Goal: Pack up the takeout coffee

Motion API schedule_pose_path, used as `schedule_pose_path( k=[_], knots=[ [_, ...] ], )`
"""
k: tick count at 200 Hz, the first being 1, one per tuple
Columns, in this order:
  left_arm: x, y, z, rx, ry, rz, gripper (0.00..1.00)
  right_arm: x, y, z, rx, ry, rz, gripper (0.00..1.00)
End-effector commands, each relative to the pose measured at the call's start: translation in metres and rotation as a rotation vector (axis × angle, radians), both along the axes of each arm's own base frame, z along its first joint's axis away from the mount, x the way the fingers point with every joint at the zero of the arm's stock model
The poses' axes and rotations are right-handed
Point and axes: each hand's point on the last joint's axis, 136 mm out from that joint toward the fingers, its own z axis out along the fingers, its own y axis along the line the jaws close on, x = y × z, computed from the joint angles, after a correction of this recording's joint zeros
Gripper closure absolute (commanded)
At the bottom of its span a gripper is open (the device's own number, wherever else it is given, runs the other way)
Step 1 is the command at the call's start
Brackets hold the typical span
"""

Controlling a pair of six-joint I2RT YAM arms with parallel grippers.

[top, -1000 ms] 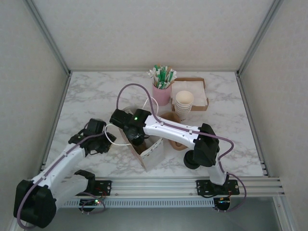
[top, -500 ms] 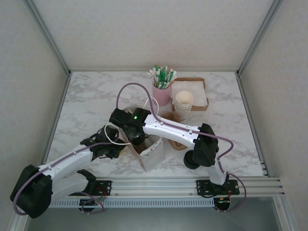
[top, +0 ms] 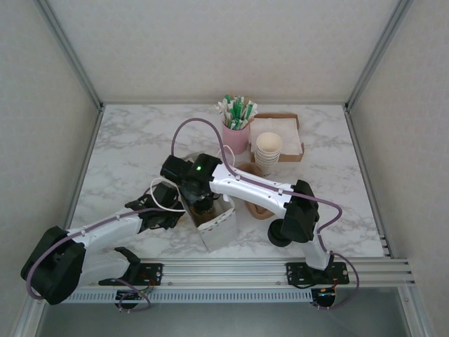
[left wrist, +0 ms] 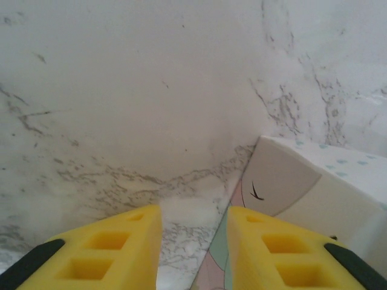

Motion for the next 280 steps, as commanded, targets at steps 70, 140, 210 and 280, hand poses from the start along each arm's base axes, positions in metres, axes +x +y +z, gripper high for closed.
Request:
schedule_pose_path(
  k=[70, 140, 210, 280],
  knots=[
    [0.006, 0.007, 0.003, 0.063, -0.028, -0.001, 0.65, -0.029, -0.026, -0.069, -0.189, 0.148, -0.002, 0.49],
    [0.006, 0.006, 0.002, 0.060, -0.026, 0.001, 0.65, -0.036, -0.021, -0.092, -0.177, 0.195, -0.017, 0.49],
    [0.006, 0.007, 0.000, 0.063, -0.024, 0.004, 0.65, -0.045, -0.032, -0.112, -0.223, 0.220, -0.030, 0.47],
    [0.004, 0.009, 0.001, 0.084, -0.014, 0.000, 0.65, -0.023, -0.015, -0.062, -0.127, 0.095, -0.034, 0.39]
  ],
)
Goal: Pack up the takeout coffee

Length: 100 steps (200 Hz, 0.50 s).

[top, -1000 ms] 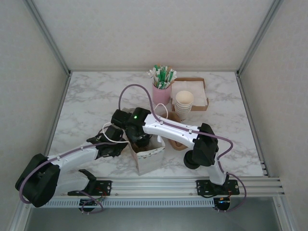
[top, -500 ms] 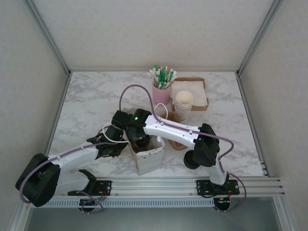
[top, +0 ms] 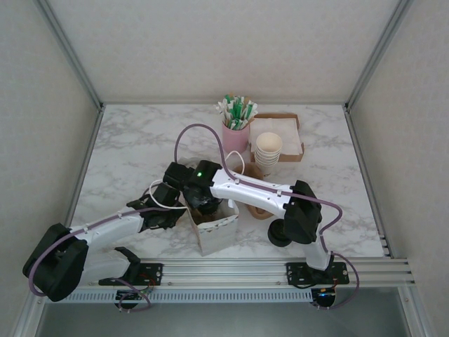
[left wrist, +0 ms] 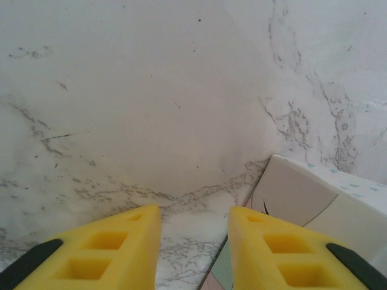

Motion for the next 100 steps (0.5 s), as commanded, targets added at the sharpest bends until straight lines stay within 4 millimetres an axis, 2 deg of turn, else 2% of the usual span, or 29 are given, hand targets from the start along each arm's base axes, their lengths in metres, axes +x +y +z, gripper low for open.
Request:
schedule_pose_path(
  k=[1, 56, 100],
  knots=[
    [0.002, 0.003, 0.003, 0.039, -0.005, -0.001, 0.65, -0.022, -0.007, -0.040, -0.100, 0.117, 0.000, 0.38],
    [0.001, 0.005, 0.002, 0.049, -0.001, 0.000, 0.65, -0.013, -0.002, -0.013, -0.053, 0.058, -0.007, 0.33],
    [-0.001, 0.007, 0.000, 0.055, 0.001, 0.001, 0.65, -0.013, -0.001, -0.004, -0.034, 0.049, -0.009, 0.29]
  ],
)
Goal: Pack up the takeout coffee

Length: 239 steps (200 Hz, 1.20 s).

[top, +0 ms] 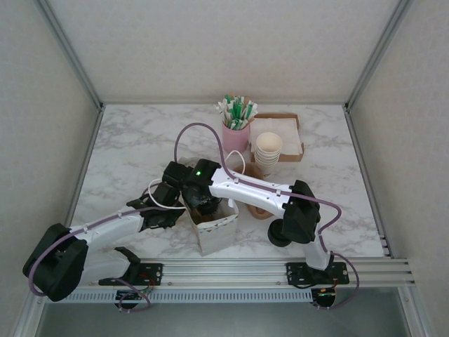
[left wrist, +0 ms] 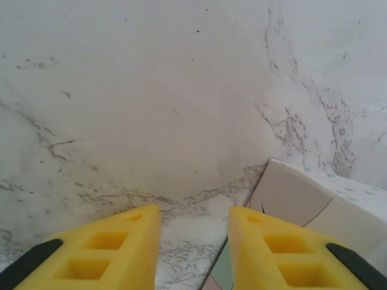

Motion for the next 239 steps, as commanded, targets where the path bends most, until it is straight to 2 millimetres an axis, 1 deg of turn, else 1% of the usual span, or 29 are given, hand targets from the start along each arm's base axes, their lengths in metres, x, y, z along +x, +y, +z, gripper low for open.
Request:
schedule_pose_path(
  k=[1, 25, 47, 131, 177, 239],
  knots=[
    [-0.002, 0.005, -0.001, 0.042, 0.009, -0.002, 0.65, -0.012, -0.002, -0.008, -0.034, 0.044, 0.001, 0.29],
    [-0.002, 0.005, -0.001, 0.042, 0.008, 0.001, 0.65, -0.012, -0.002, -0.006, -0.031, 0.042, 0.000, 0.28],
    [-0.002, 0.005, 0.000, 0.044, 0.005, -0.001, 0.65, -0.013, -0.002, -0.002, -0.018, 0.040, 0.000, 0.26],
    [-0.001, 0.005, 0.001, 0.050, 0.003, -0.001, 0.65, -0.014, -0.002, 0.015, 0.029, 0.028, 0.003, 0.23],
    [0.001, 0.004, 0.003, 0.050, -0.003, -0.003, 0.65, -0.016, -0.002, 0.021, 0.043, 0.031, 0.004, 0.22],
    [0.001, 0.004, 0.004, 0.059, -0.004, -0.004, 0.65, -0.019, -0.003, 0.025, 0.054, 0.034, 0.004, 0.19]
  ],
)
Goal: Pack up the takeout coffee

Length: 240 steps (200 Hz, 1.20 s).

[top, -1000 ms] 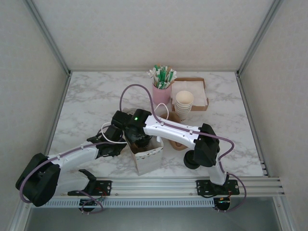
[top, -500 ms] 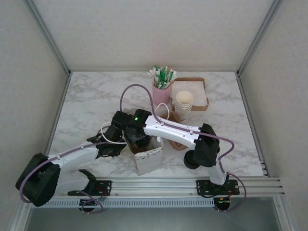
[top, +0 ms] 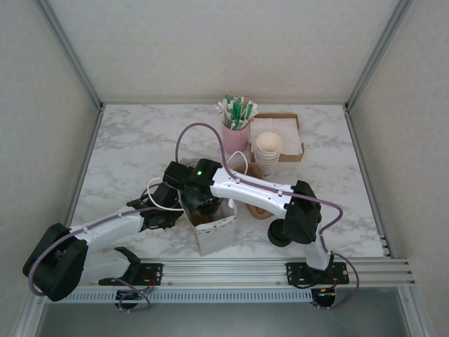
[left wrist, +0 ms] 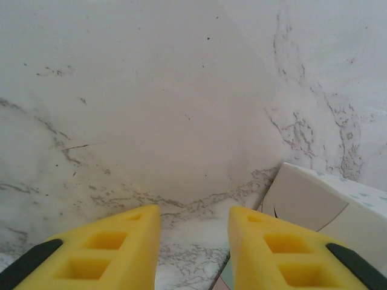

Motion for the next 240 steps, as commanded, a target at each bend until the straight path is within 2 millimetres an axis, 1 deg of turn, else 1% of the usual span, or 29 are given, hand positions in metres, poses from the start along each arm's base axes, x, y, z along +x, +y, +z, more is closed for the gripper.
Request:
schedule_pose_path(
  k=[1, 24, 39, 67, 96, 144, 183, 240],
  knots=[
    [0.002, 0.001, 0.005, 0.034, -0.006, -0.006, 0.65, -0.011, 0.001, 0.022, 0.050, 0.003, 0.009, 0.19],
    [0.003, 0.001, 0.006, 0.038, -0.007, -0.005, 0.65, -0.012, 0.000, 0.025, 0.051, 0.001, 0.012, 0.16],
    [0.003, 0.002, 0.006, 0.044, -0.006, -0.006, 0.65, -0.012, -0.001, 0.028, 0.053, -0.004, 0.011, 0.12],
    [0.004, 0.002, 0.005, 0.047, -0.007, -0.003, 0.65, -0.013, -0.005, 0.034, 0.059, -0.011, 0.008, 0.10],
    [0.004, 0.002, 0.004, 0.052, 0.000, -0.008, 0.65, -0.014, -0.004, 0.043, 0.087, -0.016, 0.010, 0.10],
    [0.005, 0.001, 0.003, 0.056, 0.003, -0.008, 0.65, -0.014, -0.005, 0.052, 0.098, -0.024, 0.009, 0.10],
    [0.004, 0.001, 0.002, 0.059, 0.008, -0.010, 0.65, -0.014, -0.007, 0.068, 0.129, -0.044, 0.010, 0.10],
    [0.004, 0.002, 0.001, 0.066, 0.010, -0.008, 0.65, -0.014, -0.016, 0.082, 0.130, -0.064, 0.009, 0.13]
  ],
)
